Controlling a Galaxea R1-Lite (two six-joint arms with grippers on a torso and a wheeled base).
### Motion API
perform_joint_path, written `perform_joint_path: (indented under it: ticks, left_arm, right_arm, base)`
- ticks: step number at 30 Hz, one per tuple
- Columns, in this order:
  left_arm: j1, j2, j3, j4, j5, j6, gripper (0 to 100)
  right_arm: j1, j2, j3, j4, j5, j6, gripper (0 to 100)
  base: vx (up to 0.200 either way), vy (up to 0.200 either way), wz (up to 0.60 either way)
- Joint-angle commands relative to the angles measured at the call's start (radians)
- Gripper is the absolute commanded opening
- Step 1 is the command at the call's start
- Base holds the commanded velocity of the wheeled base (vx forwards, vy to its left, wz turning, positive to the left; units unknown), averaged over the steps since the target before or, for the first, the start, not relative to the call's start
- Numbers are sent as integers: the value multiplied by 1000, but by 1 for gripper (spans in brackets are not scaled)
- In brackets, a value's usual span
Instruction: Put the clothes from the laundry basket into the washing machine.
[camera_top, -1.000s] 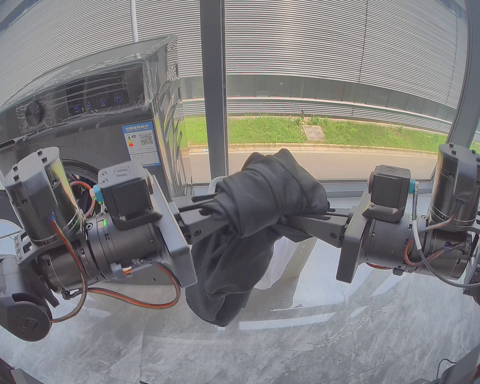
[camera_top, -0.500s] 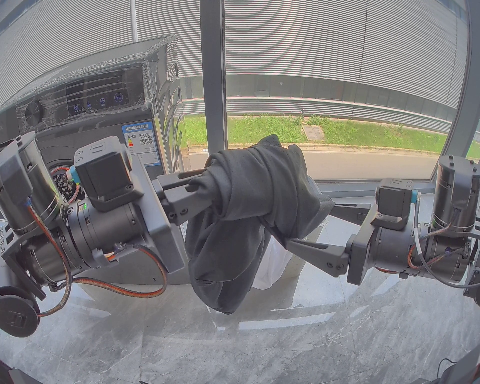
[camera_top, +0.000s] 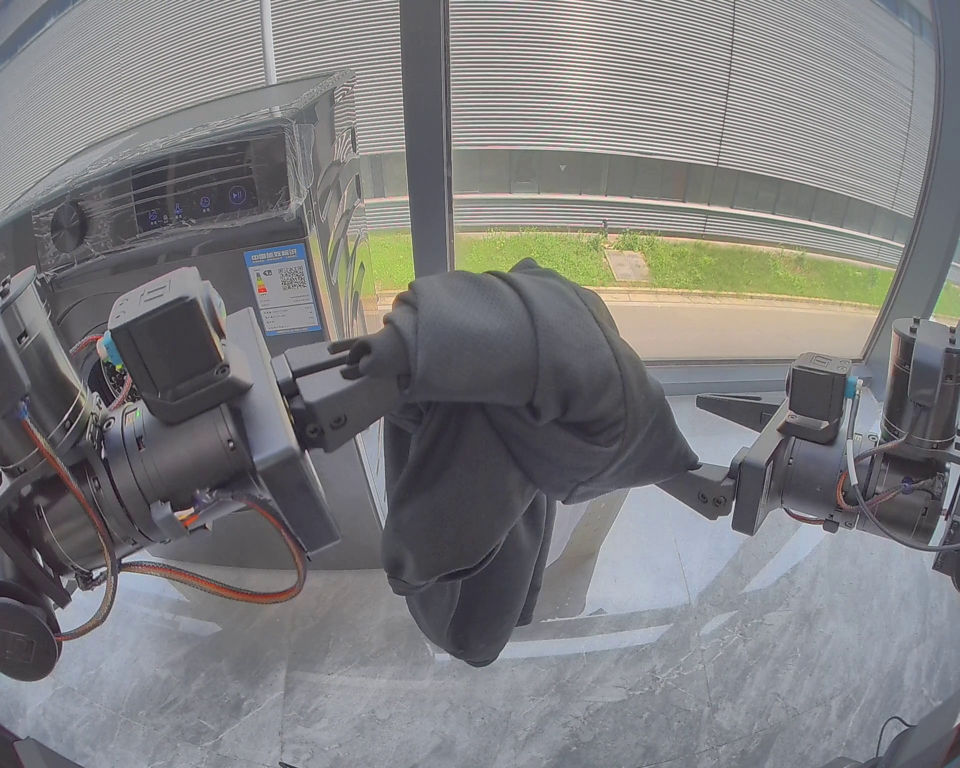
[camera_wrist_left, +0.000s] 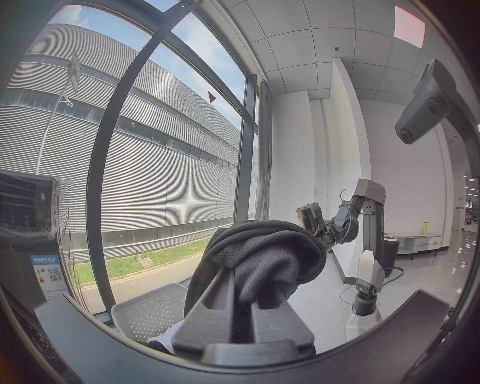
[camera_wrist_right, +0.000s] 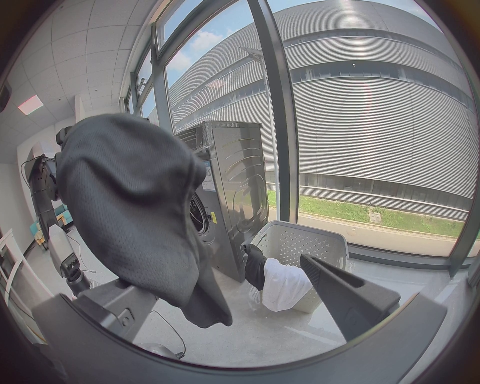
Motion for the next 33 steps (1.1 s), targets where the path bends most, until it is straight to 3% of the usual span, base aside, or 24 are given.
perform_joint_path:
  ticks: [1, 13, 14, 27, 33]
  left_arm:
    - [0, -8, 23, 0, -3, 0, 0]
    - [0, -8, 23, 0, -1, -2, 0]
    - [0, -10, 23, 0, -3, 0, 0]
    - [10, 12, 38, 3, 2, -2, 0]
    - [93, 39, 204, 0, -9, 1, 0]
  right_arm:
    - [2, -11, -7, -2, 3, -6, 100]
    - [105, 18, -10, -3, 40, -36, 100]
    - [105, 20, -10, -3, 48, -40, 0]
    - [107, -54, 7, -3, 58, -45, 0]
    - [105, -109, 17, -3, 58, -42, 0]
  base:
    - [0, 0, 0]
    - [0, 0, 0]
    - [0, 0, 0]
    - [0, 0, 0]
    - [0, 0, 0]
